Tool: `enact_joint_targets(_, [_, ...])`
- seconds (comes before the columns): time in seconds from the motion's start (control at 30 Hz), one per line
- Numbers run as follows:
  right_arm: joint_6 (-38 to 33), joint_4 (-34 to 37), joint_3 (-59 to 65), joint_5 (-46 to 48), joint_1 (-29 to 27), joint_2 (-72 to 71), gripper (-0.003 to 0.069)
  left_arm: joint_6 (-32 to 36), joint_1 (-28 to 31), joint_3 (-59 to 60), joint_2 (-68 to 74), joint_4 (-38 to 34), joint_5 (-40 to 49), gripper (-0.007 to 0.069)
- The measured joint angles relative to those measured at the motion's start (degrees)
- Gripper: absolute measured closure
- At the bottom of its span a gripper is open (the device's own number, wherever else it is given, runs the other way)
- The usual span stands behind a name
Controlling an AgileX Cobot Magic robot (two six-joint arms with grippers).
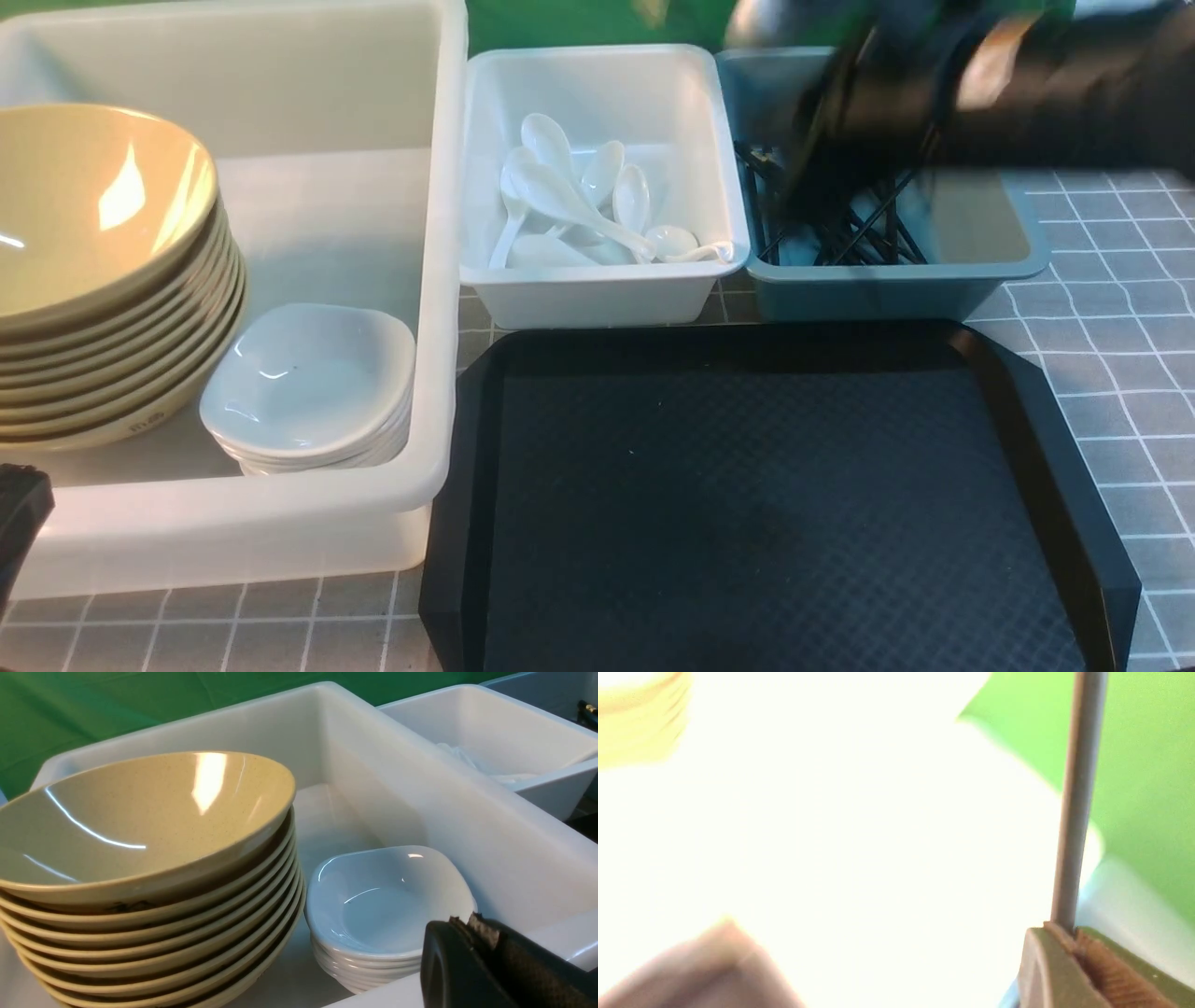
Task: On grey table put chopsticks spoon bowls plates into blue grey white boxes.
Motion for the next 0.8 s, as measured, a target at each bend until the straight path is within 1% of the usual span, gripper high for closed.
enact_joint_targets(0.07, [0.1, -0.1, 0.0, -7.4, -2.0, 1.2, 0.0601, 0.0, 0.0, 0.0, 0.0, 0.0, 0.0, 0.0633])
enact_joint_targets(0.1, [1.1, -0.1, -0.1, -13.7, -3.6, 3.0, 0.0597, 0.0, 0.0, 0.0, 0.0, 0.0, 0.0, 0.0633])
enact_joint_targets(0.13, [1.4, -0.1, -0.2, -14.5, -4.1, 3.7, 0.0594, 0.0, 0.0, 0.0, 0.0, 0.0, 0.0, 0.0633])
enact_joint_targets(0.17, [3.8, -0.1, -0.9, -17.8, -5.9, 6.6, 0.0575, 0.0, 0.0, 0.0, 0.0, 0.0, 0.0, 0.0633])
enact_joint_targets(0.2, [7.2, 0.0, -2.3, -17.8, -7.5, 9.6, 0.0545, 0.0, 0.0, 0.0, 0.0, 0.0, 0.0, 0.0633])
enact_joint_targets(0.23, [9.6, 0.0, -3.3, -16.4, -8.2, 11.2, 0.0518, 0.0, 0.0, 0.0, 0.0, 0.0, 0.0, 0.0633])
enact_joint_targets(0.27, [10.1, 0.0, -3.9, -15.9, -8.5, 11.9, 0.0503, 0.0, 0.0, 0.0, 0.0, 0.0, 0.0, 0.0633])
enact_joint_targets(0.3, [11.6, 0.0, -5.0, -13.1, -9.1, 13.2, 0.0472, 0.0, 0.0, 0.0, 0.0, 0.0, 0.0, 0.0633])
enact_joint_targets(0.33, [13.1, 0.0, -6.9, -9.4, -9.7, 14.5, 0.0422, 0.0, 0.0, 0.0, 0.0, 0.0, 0.0, 0.0633])
enact_joint_targets(0.4, [14.4, 0.0, -10.5, -0.3, -10.1, 15.1, 0.0352, 0.0, 0.0, 0.0, 0.0, 0.0, 0.0, 0.0633])
enact_joint_targets(0.43, [14.4, 0.0, -12.1, 3.3, -10.1, 14.8, 0.0331, 0.0, 0.0, 0.0, 0.0, 0.0, 0.0, 0.0633])
enact_joint_targets(0.47, [14.1, 0.0, -15.2, 11.2, -10.1, 13.1, 0.0321, 0.0, 0.0, 0.0, 0.0, 0.0, 0.0, 0.0633])
enact_joint_targets(0.5, [13.3, 0.0, -16.7, 16.0, -10.1, 11.8, 0.0329, 0.0, 0.0, 0.0, 0.0, 0.0, 0.0, 0.0633])
enact_joint_targets(0.57, [11.8, 0.0, -18.0, 20.2, -10.1, 9.7, 0.0349, 0.0, 0.0, 0.0, 0.0, 0.0, 0.0, 0.0633])
enact_joint_targets(0.6, [9.0, 0.0, -19.0, 24.6, -10.0, 5.1, 0.0403, 0.0, 0.0, 0.0, 0.0, 0.0, 0.0, 0.0633])
enact_joint_targets(0.63, [7.7, 0.0, -19.0, 26.5, -9.9, 2.4, 0.0434, 0.0, 0.0, 0.0, 0.0, 0.0, 0.0, 0.0633])
enact_joint_targets(0.67, [6.3, 0.0, -18.5, 27.6, -9.7, -1.3, 0.0476, 0.0, 0.0, 0.0, 0.0, 0.0, 0.0, 0.0633])
enact_joint_targets(0.73, [4.8, 0.0, -15.2, 26.6, -9.2, -9.5, 0.0555, 0.0, 0.0, 0.0, 0.0, 0.0, 0.0, 0.0633])
enact_joint_targets(0.8, [4.2, 0.5, -9.6, 23.8, -8.8, -17.3, 0.0607, 0.0, 0.0, 0.0, 0.0, 0.0, 0.0, 0.0633])
